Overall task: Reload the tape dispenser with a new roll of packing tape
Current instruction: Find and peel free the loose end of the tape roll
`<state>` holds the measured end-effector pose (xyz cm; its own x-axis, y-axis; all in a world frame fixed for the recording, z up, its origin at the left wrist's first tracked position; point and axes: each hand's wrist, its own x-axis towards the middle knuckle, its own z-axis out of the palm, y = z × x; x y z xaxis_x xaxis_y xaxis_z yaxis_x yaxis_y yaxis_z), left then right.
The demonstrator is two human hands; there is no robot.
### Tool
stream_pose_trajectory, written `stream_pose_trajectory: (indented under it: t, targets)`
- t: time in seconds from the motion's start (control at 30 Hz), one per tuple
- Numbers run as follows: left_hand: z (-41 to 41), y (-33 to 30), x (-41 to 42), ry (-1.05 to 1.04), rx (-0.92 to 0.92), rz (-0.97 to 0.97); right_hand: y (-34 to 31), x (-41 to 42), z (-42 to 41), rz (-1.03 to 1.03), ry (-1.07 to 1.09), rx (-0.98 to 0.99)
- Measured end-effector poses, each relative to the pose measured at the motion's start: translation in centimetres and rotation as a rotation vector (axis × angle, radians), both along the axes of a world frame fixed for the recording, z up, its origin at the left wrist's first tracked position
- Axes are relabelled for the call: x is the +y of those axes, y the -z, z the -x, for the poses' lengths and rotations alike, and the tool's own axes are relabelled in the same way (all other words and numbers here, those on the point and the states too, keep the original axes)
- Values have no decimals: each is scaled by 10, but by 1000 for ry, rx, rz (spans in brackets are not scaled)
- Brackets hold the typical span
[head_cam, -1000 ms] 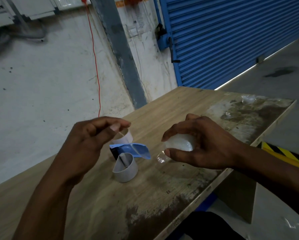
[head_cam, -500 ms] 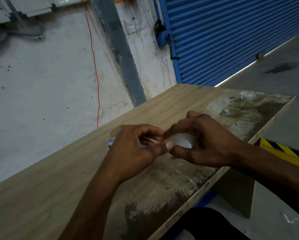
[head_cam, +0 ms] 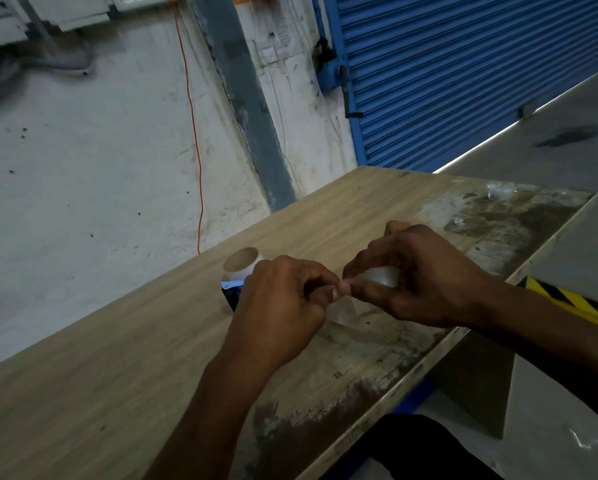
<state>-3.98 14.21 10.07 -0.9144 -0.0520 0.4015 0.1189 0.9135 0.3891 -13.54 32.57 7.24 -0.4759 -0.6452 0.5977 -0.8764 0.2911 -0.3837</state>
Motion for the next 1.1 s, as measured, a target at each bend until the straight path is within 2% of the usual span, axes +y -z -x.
stream_pose_trajectory:
  t: [0.1,0.17,0.37,0.6,0.8,0.97,1.03,1.1]
  targets:
    - [2,1,-2,97,6,-21,-1,1,3,46,-17,-100]
    - [3,6,0,116,134,-36,-6,2,4,93,-67,-170]
    - [3,30,13,39,455,-244,-20,1,7,124,-59,-190]
    - [-3,37,21,-25,431,-342,-17,-2,5,75,91,-57]
    - [-3,33,21,-32,304,-537,-19,4,7,112,-7,-140]
    - [1,23,0,104,-151,-910,-11,10,9,109,-222,-336]
    - [-1,21,-8,149,-282,-973,-8,13,10,82,-217,-359]
    - [-4,21,-16,190,-366,-940,-8,16,12,32,-172,-333]
